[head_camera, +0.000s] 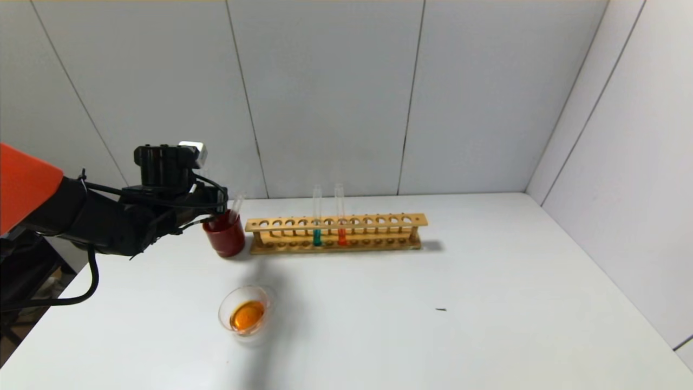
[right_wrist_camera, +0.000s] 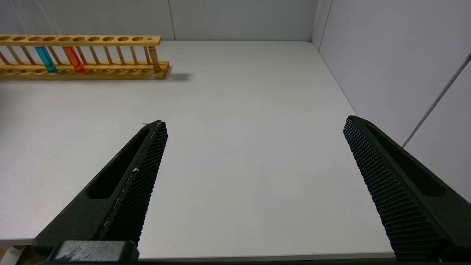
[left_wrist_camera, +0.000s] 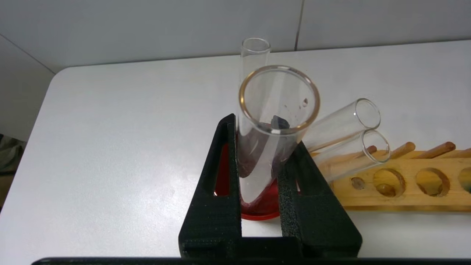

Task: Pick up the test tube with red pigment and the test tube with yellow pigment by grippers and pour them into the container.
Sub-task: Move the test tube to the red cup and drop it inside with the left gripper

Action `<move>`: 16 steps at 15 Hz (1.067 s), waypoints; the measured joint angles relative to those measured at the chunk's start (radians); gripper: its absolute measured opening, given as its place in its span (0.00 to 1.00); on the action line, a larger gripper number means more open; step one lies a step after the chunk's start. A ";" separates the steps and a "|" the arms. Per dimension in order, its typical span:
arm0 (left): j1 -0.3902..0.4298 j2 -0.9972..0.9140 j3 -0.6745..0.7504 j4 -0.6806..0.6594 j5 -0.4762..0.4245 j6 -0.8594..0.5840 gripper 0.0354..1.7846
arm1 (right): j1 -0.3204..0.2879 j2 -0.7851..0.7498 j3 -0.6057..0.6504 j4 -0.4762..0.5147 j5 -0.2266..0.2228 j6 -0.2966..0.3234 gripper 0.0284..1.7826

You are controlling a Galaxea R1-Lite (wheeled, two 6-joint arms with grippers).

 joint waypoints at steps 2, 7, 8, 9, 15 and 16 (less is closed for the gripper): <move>0.004 0.011 0.010 -0.051 -0.001 -0.007 0.17 | 0.000 0.000 0.000 0.000 0.000 0.000 0.98; 0.007 0.067 0.013 -0.104 -0.003 -0.009 0.17 | 0.000 0.000 0.000 0.000 0.000 0.000 0.98; 0.006 0.074 0.013 -0.104 -0.003 -0.009 0.17 | 0.000 0.000 0.000 0.000 0.000 0.000 0.98; 0.006 0.078 0.013 -0.104 -0.003 -0.009 0.17 | 0.000 0.000 0.000 0.000 0.000 0.000 0.98; 0.006 0.092 0.014 -0.107 -0.003 -0.008 0.19 | 0.000 0.000 0.000 0.000 0.000 0.000 0.98; 0.006 0.093 0.012 -0.107 -0.003 -0.009 0.21 | 0.000 0.000 0.000 0.000 0.000 0.000 0.98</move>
